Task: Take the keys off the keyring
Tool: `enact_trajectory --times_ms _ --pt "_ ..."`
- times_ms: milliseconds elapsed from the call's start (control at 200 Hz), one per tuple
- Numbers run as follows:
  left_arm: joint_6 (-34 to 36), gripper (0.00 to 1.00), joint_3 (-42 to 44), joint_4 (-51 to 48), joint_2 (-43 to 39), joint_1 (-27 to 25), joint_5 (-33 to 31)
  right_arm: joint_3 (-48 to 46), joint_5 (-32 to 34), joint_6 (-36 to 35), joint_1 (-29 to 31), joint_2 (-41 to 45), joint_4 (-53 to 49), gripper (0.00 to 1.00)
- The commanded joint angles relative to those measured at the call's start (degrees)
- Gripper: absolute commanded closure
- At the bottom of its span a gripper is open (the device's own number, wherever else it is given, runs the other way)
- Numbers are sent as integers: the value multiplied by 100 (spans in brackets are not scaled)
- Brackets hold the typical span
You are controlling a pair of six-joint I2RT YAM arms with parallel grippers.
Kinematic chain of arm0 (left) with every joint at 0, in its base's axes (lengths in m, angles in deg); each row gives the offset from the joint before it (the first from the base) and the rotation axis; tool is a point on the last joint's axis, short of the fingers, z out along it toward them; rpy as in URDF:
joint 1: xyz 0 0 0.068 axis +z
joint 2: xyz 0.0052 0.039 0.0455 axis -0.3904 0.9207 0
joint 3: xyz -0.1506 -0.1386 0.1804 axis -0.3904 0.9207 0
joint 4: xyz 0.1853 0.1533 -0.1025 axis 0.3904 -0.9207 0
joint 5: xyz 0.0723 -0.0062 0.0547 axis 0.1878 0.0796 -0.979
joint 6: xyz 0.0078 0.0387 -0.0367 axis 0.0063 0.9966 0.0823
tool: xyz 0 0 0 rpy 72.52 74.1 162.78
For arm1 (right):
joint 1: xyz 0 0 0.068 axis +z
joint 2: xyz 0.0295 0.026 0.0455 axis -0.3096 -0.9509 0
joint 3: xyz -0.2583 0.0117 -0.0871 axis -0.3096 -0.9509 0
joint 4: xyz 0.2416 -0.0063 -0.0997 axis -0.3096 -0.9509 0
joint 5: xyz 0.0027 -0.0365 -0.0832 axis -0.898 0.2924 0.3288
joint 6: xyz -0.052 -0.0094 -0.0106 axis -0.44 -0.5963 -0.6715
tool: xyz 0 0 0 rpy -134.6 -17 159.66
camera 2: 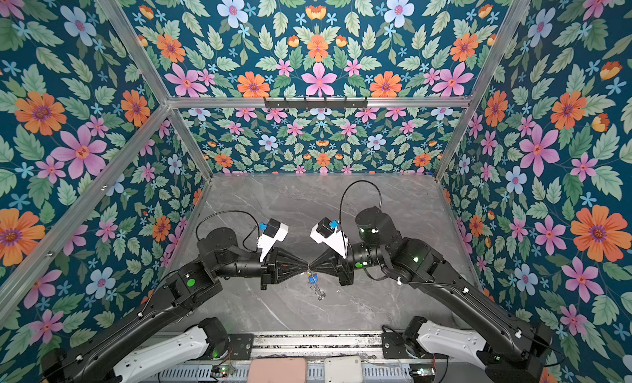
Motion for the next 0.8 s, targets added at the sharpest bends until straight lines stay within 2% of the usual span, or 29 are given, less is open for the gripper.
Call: enact_trajectory --times_ms 0,140,260,575,795 --pt "98 83 -47 -39 38 3 115 47 31 -95 5 19 2 100" --pt "115 83 -43 -88 52 3 108 55 66 -101 2 37 16 100" --pt "141 78 -47 -143 34 -1 78 46 75 -102 -2 53 0 100" --pt "108 85 -47 -18 73 3 210 51 0 -87 3 7 32 100" --pt "68 96 -25 99 77 -3 280 62 -18 -87 4 -22 35 100"
